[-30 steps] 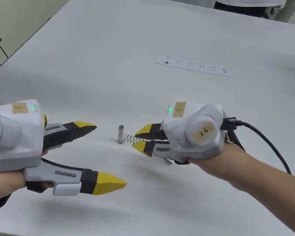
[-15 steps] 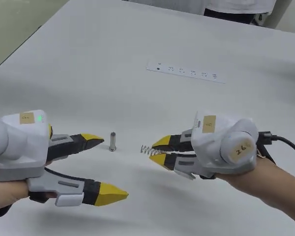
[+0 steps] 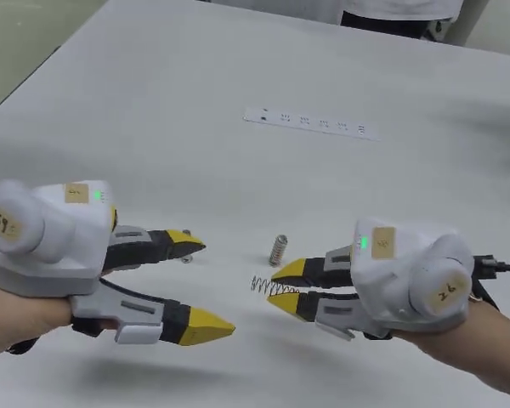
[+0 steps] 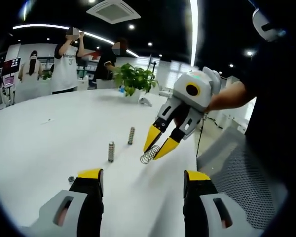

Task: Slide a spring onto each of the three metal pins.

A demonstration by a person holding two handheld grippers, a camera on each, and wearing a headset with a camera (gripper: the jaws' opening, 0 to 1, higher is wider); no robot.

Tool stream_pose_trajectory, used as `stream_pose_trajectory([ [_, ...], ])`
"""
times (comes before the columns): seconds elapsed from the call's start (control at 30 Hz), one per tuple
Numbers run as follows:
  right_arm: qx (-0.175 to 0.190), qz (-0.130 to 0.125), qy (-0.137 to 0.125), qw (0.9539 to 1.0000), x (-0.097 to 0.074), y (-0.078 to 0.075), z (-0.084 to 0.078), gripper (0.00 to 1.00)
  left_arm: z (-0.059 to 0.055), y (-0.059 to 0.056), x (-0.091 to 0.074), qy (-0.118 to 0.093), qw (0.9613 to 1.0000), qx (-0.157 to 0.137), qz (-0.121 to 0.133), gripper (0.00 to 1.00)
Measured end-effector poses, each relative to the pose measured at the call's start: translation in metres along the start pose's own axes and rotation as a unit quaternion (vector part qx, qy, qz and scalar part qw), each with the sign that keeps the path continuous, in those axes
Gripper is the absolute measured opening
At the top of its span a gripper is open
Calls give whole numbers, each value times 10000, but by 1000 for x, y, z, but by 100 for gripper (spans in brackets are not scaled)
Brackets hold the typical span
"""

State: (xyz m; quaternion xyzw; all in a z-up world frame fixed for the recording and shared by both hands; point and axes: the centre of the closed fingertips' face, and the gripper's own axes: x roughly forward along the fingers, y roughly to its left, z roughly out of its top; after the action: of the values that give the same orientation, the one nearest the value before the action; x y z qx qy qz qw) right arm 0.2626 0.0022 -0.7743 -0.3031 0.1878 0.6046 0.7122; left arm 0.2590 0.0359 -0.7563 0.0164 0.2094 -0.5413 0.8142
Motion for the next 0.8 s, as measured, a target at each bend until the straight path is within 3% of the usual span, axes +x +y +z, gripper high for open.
stream_pose_trajectory([
  [0.13, -72, 55, -63, 9999, -5, 2, 5, 8, -1, -6, 10, 78, 9998, 130, -160, 51],
  [0.43, -230, 294, -79, 9993, -8, 12, 4, 8, 4, -11, 23, 40, 9987, 353, -367, 39],
  [0.8, -277, 449, -151, 9985, -11, 13, 9, 8, 10, -21, 33, 13, 9960, 616, -653, 17],
])
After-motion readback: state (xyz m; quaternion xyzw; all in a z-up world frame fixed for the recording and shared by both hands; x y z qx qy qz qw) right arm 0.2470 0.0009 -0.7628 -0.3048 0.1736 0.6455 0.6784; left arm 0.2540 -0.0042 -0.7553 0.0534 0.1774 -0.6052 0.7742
